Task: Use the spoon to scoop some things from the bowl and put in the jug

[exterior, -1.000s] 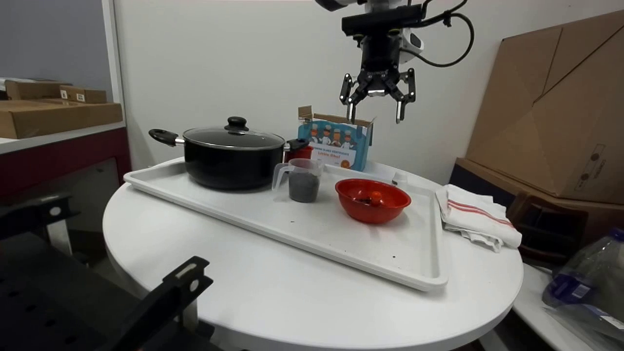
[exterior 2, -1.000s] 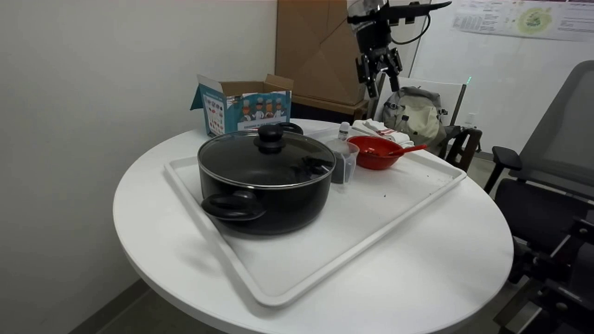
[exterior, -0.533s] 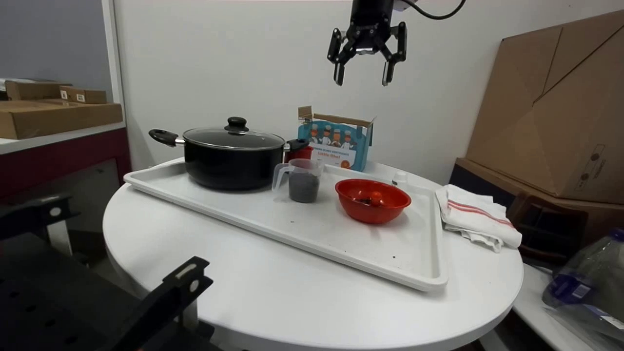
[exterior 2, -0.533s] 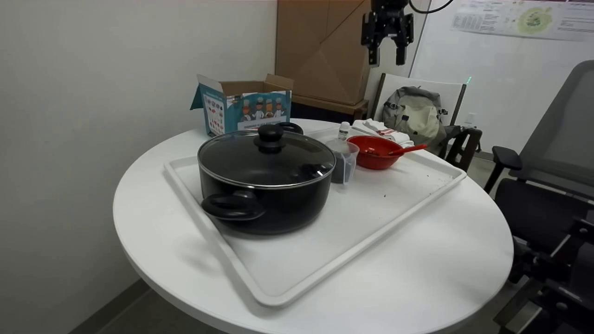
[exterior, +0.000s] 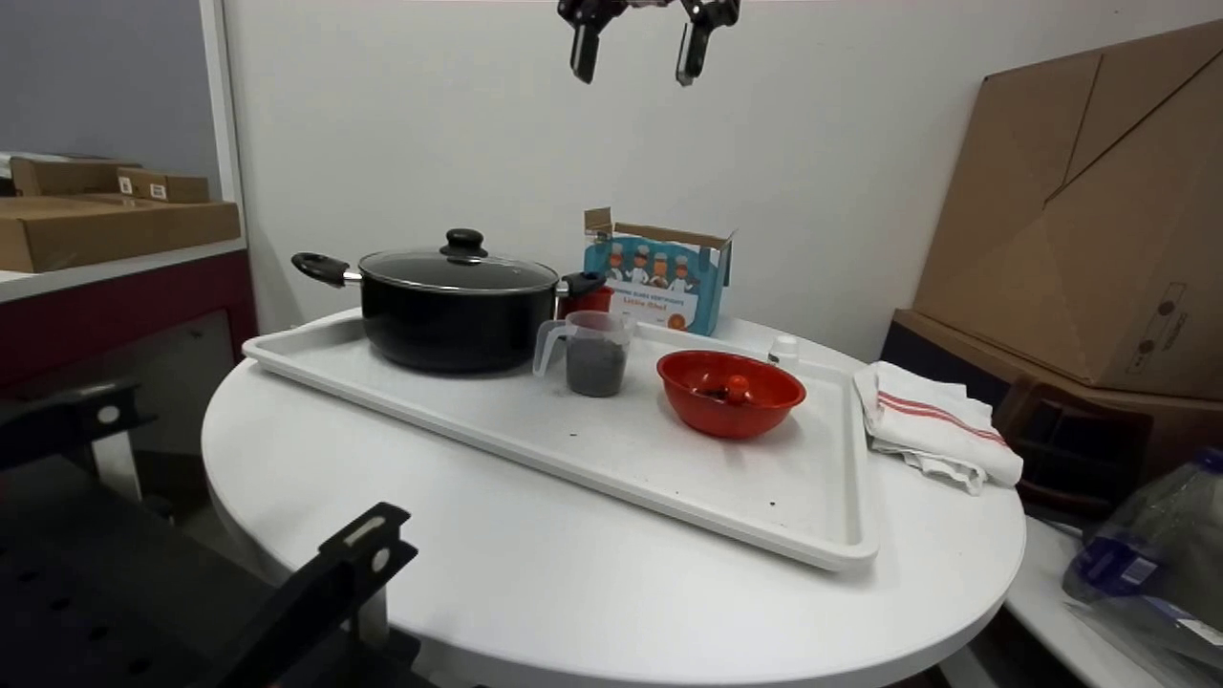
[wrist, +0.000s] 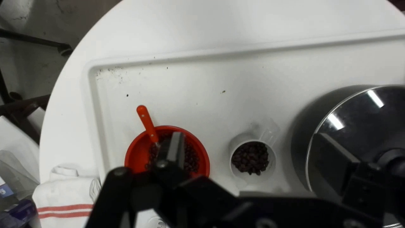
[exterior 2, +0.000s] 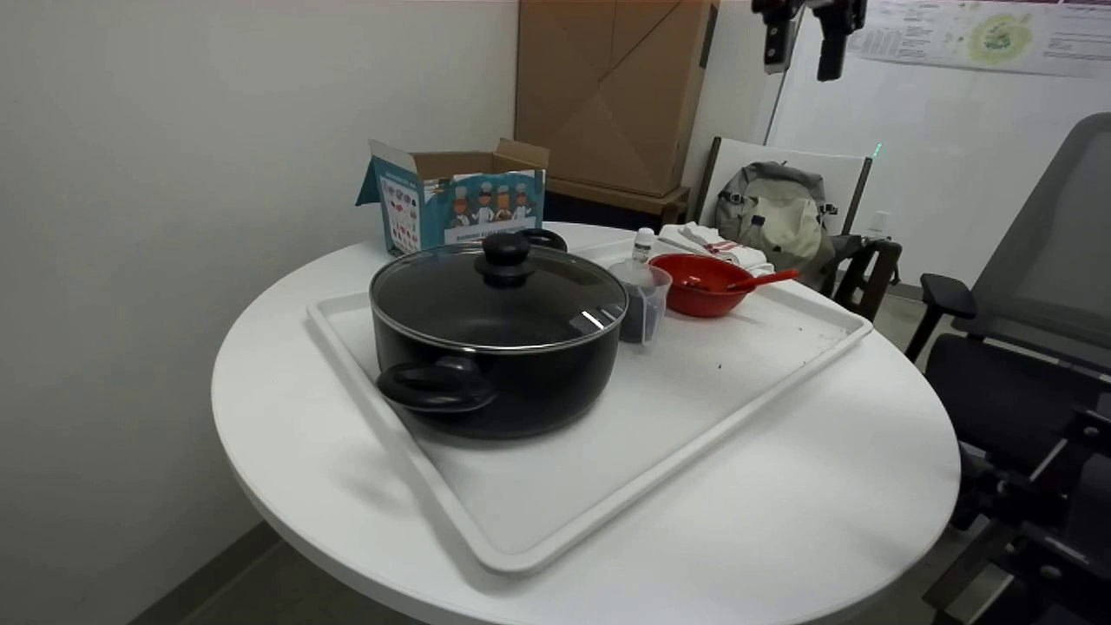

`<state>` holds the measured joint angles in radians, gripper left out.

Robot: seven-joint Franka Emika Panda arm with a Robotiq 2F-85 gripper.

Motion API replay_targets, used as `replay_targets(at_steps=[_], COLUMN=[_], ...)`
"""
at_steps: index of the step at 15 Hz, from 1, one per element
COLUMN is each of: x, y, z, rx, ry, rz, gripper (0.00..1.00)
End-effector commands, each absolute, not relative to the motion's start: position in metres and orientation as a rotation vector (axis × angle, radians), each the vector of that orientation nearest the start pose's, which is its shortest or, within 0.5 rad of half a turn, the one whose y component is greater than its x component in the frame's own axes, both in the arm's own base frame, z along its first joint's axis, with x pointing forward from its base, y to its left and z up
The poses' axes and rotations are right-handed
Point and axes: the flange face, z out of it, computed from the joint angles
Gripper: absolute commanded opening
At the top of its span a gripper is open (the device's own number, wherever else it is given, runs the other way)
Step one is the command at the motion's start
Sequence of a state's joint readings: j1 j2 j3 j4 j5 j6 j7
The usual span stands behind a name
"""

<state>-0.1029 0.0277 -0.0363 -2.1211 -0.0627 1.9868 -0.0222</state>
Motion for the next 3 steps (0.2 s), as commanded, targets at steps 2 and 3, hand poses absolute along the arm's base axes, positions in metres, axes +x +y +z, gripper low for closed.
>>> replay_targets(at_steps=[2, 3], x=[0.5119, 0.5130], y=[-0.0757, -0.0758], z=[0.3941, 0.3938], rx=[-3.171, -3.171], ry=[0.138, 0.138], rz=[0.253, 0.253], gripper=[1.00, 1.00])
